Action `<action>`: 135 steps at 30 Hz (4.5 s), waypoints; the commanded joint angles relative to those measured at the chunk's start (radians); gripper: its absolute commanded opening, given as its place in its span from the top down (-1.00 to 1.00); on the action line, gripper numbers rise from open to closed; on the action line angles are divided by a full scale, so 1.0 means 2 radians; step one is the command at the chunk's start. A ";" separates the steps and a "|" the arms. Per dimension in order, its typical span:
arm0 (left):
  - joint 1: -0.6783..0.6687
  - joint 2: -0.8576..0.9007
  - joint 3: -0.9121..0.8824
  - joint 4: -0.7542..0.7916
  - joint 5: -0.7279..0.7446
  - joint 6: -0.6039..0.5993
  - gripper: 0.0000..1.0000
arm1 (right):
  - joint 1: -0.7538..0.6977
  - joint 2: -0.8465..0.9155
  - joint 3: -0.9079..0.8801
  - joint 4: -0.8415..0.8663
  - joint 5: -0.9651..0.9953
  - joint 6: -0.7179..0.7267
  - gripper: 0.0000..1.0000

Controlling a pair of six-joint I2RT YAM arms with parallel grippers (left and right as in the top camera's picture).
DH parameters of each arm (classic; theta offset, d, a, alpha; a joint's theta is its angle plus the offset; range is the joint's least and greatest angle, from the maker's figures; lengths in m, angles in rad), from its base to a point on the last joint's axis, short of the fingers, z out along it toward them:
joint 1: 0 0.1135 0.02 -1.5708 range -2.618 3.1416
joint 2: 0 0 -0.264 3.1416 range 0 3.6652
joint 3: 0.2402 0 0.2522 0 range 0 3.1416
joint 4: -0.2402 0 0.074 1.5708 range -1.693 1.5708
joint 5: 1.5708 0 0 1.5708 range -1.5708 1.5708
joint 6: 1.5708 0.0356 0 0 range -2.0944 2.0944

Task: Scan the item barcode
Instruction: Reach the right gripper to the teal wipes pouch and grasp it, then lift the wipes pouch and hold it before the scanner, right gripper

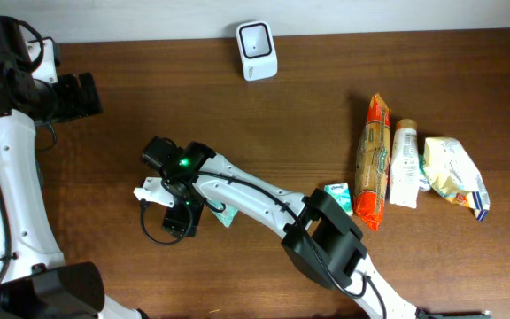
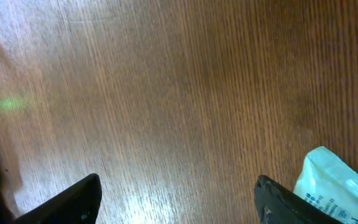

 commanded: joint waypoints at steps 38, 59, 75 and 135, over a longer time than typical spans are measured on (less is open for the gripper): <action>0.002 -0.002 0.002 -0.001 0.000 0.004 -0.98 | -0.201 0.001 -0.046 -0.050 -0.187 0.140 -0.54; 0.002 -0.002 0.002 -0.001 0.000 0.004 -0.98 | -0.254 -0.067 -0.030 -0.009 -0.253 0.172 0.92; 0.002 -0.002 0.002 -0.001 0.000 0.004 -0.98 | -0.281 -0.265 0.006 -0.035 -0.204 0.164 0.92; 0.002 -0.002 0.002 -0.001 0.000 0.004 -0.98 | -0.273 -0.040 0.006 0.525 0.334 -0.215 0.92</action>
